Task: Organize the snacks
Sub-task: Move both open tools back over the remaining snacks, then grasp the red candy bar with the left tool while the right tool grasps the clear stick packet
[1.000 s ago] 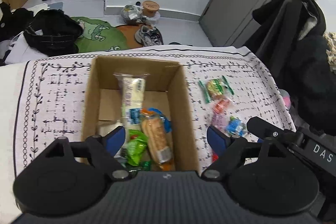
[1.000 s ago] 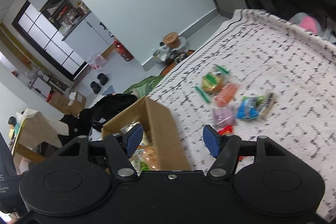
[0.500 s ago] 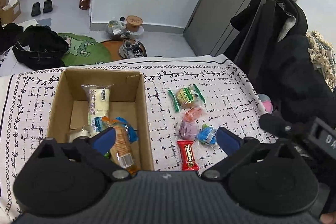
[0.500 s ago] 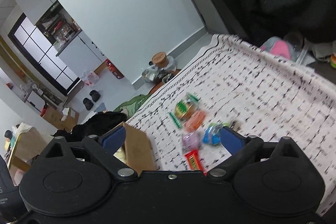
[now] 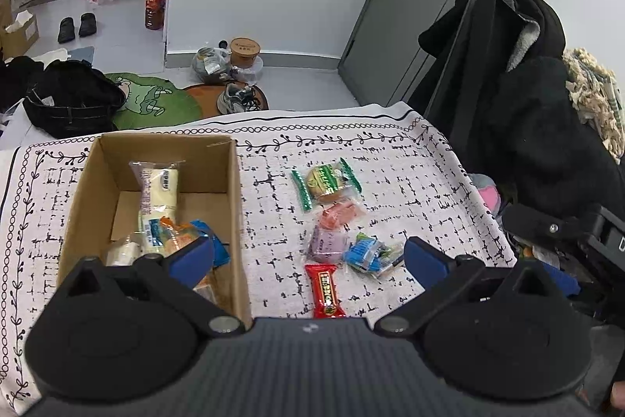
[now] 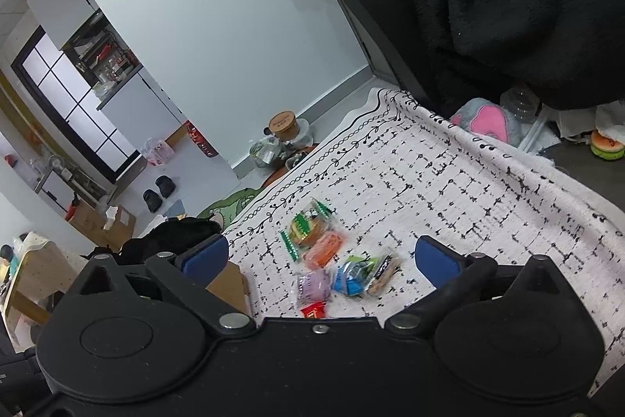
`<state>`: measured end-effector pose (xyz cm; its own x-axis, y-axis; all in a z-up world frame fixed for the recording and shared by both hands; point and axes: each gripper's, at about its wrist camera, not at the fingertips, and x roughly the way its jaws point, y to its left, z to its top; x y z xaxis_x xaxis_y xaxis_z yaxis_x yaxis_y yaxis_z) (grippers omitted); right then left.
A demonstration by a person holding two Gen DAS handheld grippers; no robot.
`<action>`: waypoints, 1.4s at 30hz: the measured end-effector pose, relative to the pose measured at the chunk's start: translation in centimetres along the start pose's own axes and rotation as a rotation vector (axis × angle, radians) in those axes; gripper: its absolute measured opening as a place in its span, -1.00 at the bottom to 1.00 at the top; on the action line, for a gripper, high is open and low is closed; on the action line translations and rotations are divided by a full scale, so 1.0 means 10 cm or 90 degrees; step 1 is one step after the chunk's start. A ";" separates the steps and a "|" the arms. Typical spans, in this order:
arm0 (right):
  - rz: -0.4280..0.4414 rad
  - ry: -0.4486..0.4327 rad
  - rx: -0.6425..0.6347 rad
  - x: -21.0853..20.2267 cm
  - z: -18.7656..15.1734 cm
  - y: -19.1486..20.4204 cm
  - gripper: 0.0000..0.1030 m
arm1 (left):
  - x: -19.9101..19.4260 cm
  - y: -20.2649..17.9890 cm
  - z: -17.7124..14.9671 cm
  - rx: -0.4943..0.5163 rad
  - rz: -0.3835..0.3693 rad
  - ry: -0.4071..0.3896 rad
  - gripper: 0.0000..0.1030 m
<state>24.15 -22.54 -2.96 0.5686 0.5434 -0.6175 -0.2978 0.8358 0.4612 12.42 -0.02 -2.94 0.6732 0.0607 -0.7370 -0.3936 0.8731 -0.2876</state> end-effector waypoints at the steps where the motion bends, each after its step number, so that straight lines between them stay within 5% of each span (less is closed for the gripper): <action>1: -0.002 -0.002 -0.003 0.00 0.01 -0.01 1.00 | 0.01 -0.03 -0.01 0.003 -0.003 0.001 1.00; 9: -0.012 -0.009 -0.017 0.04 0.02 -0.16 1.00 | 0.05 -0.26 -0.06 0.012 0.008 -0.002 0.99; 21: -0.002 0.027 0.066 0.34 -0.11 -0.47 0.96 | 0.49 -0.40 -0.25 0.003 0.005 0.016 0.94; 32: -0.014 0.090 0.099 0.59 -0.18 -0.60 0.59 | 1.02 -0.41 -0.39 -0.016 0.010 0.066 0.33; 42: -0.019 0.116 0.113 0.72 -0.20 -0.68 0.56 | 1.35 -0.32 -0.54 -0.016 0.048 0.087 0.04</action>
<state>28.69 -24.13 -11.82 0.4228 0.5371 -0.7299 -0.1350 0.8338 0.5353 19.35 -4.59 -15.27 0.5509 0.0579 -0.8325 -0.4567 0.8559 -0.2427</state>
